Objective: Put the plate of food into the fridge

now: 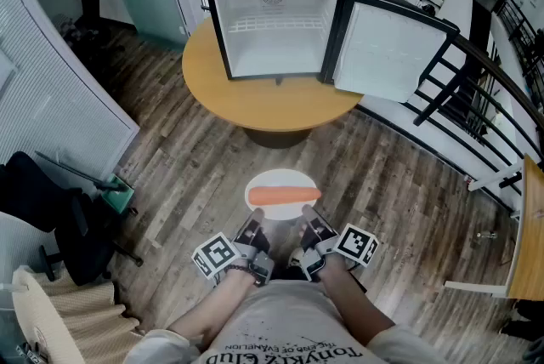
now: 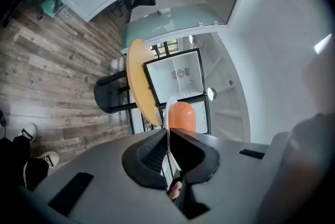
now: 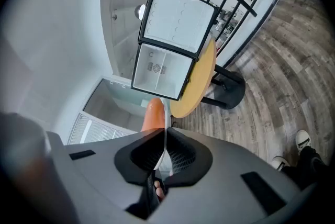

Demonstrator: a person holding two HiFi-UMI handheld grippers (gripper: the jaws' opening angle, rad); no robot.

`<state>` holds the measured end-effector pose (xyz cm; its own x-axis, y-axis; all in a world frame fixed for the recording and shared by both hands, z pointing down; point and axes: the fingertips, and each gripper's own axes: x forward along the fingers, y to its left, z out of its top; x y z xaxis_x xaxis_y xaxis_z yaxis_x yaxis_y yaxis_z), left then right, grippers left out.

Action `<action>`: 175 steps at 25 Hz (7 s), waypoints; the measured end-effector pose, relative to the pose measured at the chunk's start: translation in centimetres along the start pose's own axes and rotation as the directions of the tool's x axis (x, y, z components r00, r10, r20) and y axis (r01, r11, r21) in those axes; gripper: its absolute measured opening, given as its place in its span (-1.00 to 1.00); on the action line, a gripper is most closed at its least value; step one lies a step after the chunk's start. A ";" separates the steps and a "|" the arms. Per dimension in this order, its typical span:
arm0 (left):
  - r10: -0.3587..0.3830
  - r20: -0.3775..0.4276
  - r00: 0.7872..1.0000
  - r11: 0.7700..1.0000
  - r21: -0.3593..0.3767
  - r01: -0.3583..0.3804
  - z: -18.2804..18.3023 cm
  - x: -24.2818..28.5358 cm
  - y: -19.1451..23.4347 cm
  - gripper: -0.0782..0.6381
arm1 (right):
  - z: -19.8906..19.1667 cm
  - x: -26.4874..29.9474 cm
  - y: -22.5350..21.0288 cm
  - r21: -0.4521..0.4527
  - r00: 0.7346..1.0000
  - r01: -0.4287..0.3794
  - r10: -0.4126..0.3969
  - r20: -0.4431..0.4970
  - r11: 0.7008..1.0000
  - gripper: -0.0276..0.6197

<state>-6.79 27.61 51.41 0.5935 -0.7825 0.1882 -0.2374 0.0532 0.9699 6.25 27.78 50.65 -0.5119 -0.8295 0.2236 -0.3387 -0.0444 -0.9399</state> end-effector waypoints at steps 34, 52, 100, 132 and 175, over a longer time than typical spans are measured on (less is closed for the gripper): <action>-0.006 -0.058 0.998 1.000 -0.001 0.006 4.2 -1.5 1.8 -0.68 | -3.2 3.3 1.1 -0.012 0.999 0.029 -0.029 0.038 1.000 -0.81; 0.003 -0.042 0.999 1.000 0.004 -0.003 11.2 10.3 1.2 -0.68 | 5.7 13.9 0.5 0.004 1.000 0.015 -0.015 0.023 1.000 -0.81; 0.048 -0.001 0.999 0.999 -0.026 -0.048 22.8 33.5 -0.6 -0.68 | 24.0 32.8 -1.0 0.008 0.999 0.041 -0.041 -0.012 0.999 -0.81; 0.092 0.035 0.995 0.992 -0.084 -0.089 29.5 45.1 7.3 -0.69 | 29.0 45.5 -8.8 0.020 0.992 0.119 -0.120 0.050 0.993 -0.81; 0.178 0.092 0.980 0.981 -0.089 -0.170 33.6 52.2 11.5 -0.68 | 32.8 53.4 -12.6 -0.044 0.970 0.230 -0.225 0.094 0.972 -0.81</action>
<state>-4.40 -33.45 67.19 0.4681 -0.8144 0.3431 -0.2657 0.2405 0.9336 9.08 -34.22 65.98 -0.3456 -0.8469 0.4042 -0.4816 -0.2096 -0.8510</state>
